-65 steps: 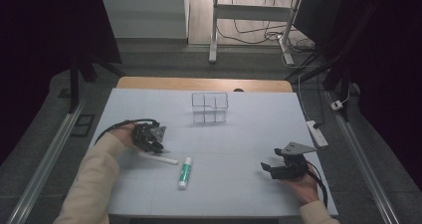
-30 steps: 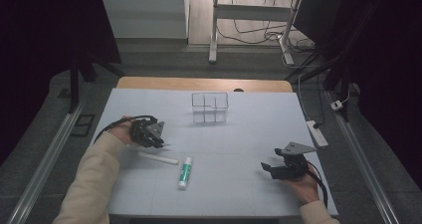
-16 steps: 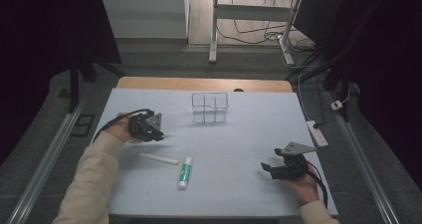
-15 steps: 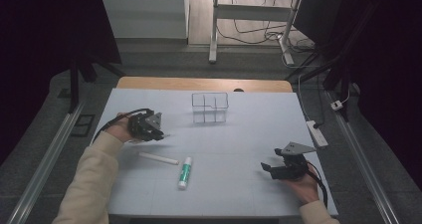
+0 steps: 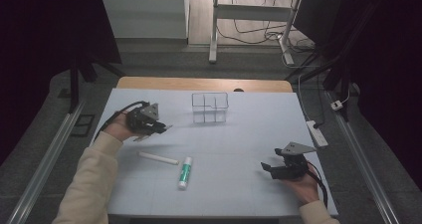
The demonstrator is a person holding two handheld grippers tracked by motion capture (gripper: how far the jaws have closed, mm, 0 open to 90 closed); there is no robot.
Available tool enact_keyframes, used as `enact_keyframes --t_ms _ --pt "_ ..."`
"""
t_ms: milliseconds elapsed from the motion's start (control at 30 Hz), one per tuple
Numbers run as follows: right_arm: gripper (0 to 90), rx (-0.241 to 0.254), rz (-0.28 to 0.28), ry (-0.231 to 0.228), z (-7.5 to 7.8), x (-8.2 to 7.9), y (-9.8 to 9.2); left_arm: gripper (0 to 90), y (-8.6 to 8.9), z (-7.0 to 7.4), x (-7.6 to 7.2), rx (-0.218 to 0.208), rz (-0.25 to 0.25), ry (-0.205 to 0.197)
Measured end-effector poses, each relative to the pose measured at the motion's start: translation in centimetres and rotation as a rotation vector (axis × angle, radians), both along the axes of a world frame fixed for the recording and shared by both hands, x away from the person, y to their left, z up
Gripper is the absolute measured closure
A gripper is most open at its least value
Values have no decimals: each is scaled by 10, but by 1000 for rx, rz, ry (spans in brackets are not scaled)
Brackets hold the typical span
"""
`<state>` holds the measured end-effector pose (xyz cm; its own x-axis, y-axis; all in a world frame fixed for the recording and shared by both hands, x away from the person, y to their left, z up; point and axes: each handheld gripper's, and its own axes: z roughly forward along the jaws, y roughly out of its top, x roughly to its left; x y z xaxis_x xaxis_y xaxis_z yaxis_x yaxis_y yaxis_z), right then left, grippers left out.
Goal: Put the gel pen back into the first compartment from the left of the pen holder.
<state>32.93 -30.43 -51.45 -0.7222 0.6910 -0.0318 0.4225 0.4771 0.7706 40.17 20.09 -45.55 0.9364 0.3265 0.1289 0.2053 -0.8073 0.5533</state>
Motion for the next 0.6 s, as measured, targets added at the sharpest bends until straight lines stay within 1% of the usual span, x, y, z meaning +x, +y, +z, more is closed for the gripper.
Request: enact_keyframes --t_ms 100,400,600 --pt "190 0 0 -1 0 0 0 800 1 2 1 -20 24 -7" --pt "190 -3 4 3 0 0 0 800 -1 10 -2 -99 61 -69" --pt "190 -1 1 0 0 0 0 800 0 15 -3 -187 99 -96"
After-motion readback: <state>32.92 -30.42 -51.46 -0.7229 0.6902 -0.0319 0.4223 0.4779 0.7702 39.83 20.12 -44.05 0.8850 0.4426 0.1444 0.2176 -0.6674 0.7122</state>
